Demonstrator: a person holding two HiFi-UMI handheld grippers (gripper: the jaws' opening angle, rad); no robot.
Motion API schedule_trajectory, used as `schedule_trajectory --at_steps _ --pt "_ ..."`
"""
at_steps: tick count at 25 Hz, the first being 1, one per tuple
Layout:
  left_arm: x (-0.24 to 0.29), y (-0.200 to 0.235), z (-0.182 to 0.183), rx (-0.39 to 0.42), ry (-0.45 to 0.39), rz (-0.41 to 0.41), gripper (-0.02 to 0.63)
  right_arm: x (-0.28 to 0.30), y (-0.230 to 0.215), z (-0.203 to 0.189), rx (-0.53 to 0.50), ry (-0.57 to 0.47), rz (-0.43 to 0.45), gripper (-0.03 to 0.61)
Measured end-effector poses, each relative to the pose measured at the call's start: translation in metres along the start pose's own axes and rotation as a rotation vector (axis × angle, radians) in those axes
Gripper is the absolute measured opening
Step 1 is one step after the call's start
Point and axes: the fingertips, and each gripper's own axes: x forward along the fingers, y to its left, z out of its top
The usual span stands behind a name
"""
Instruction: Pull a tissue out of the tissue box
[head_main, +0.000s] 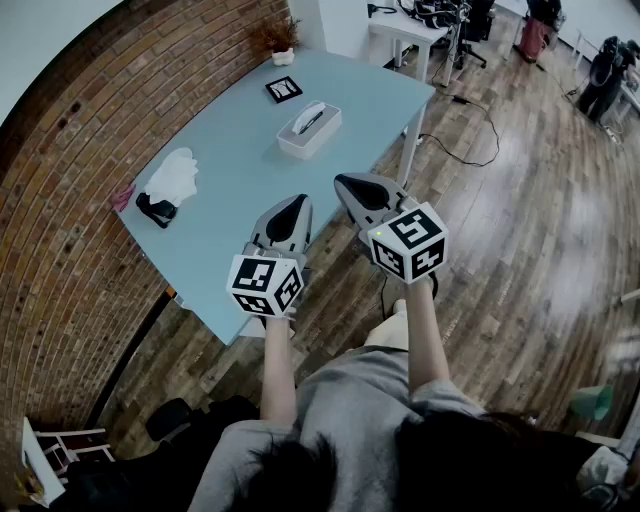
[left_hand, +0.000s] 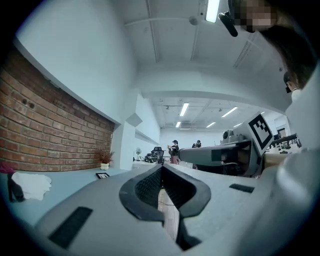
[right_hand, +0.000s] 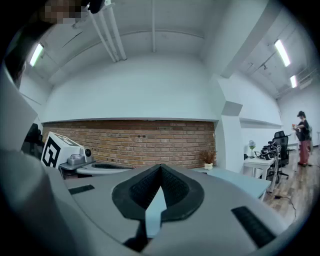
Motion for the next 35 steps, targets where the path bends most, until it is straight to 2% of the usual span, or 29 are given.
schedule_trajectory --at_steps 13,21,35 --pt "0.018 0.007 -0.004 -0.014 0.006 0.006 0.003 0.008 -0.018 -0.003 0.004 0.008 0.0 -0.002" --pt "0.053 0.008 -0.008 -0.025 0.016 0.02 0.003 0.017 -0.055 -0.004 0.014 0.014 0.011 -0.002" --pt "0.129 0.025 -0.007 -0.036 0.013 0.113 0.003 0.056 -0.121 -0.003 0.011 0.02 0.138 -0.002"
